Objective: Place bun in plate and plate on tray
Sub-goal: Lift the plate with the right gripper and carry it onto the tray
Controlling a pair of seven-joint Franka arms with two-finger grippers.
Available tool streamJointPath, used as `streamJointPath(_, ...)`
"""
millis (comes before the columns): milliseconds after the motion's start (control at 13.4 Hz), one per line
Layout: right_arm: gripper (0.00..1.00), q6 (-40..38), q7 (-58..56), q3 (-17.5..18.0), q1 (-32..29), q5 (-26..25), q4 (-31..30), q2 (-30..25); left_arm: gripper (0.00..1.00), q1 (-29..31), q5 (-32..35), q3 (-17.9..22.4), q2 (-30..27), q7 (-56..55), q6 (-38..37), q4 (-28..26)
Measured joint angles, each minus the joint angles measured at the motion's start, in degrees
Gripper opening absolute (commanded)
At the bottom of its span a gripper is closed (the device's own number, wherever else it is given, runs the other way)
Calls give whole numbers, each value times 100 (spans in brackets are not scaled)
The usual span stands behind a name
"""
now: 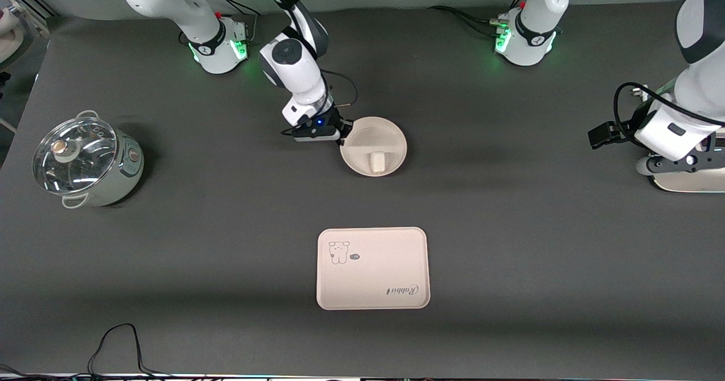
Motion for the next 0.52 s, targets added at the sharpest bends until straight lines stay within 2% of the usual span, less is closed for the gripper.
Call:
streamJointPath(300,0,-1231,-347,-9,-274,28,172,-1012,100,-31,-1,-37,7,0,-77,69)
streamJointPath(524,0,-1598,-578,-10,-326,333,204,-1652,100,-31,-1,-37,10,0,-80,73)
